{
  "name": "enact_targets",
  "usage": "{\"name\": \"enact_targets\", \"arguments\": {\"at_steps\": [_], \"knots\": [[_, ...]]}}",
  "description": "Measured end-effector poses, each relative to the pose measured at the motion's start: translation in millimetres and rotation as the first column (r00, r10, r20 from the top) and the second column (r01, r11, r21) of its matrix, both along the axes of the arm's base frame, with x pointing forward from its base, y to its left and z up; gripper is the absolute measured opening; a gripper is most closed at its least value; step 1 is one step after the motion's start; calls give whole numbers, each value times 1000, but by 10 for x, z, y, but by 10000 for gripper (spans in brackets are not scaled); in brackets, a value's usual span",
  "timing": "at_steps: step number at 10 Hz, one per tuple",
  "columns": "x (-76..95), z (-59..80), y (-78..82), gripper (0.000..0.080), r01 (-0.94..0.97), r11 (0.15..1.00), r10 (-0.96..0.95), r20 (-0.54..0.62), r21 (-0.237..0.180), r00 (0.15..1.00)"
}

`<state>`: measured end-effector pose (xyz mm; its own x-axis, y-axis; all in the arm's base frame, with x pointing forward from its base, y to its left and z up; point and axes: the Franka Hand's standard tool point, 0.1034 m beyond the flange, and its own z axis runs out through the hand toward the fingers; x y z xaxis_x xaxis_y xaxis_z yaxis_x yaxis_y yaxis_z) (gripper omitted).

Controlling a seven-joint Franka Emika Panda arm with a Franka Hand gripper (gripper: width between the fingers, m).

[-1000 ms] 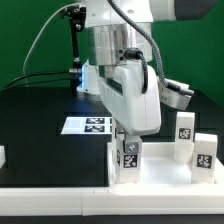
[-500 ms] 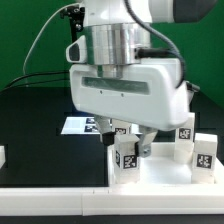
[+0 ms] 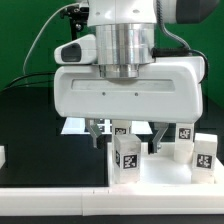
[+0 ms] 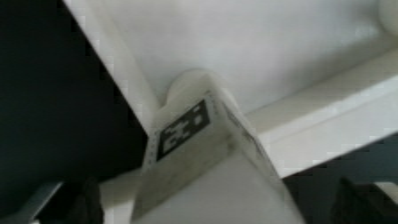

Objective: Assemble square table

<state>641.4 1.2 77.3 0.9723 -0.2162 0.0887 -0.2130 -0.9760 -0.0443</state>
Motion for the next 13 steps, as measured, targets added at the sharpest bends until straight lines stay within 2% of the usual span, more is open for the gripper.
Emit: {"name": "enact_targets", "arguments": {"at_steps": [1, 2, 3, 5, 6, 9, 11, 12, 13], "knots": [[-50, -21, 60, 649, -203, 979, 202, -33, -17, 979], [-56, -27, 41, 649, -256, 967, 255, -31, -22, 966], [-58, -31, 37, 649, -221, 975, 220, -32, -20, 975], [-59, -33, 34, 379, -206, 978, 206, -33, -19, 978], [-61, -35, 13, 285, -130, 991, 129, -34, -17, 991], [-51, -46, 8, 285, 202, 979, -202, -17, -4, 979], [-56, -47, 3, 285, 531, 847, -530, -23, 25, 848], [-59, -48, -9, 285, 630, 776, -629, -33, 39, 777], [-59, -48, -7, 285, 671, 740, -670, -36, 42, 741]]}}
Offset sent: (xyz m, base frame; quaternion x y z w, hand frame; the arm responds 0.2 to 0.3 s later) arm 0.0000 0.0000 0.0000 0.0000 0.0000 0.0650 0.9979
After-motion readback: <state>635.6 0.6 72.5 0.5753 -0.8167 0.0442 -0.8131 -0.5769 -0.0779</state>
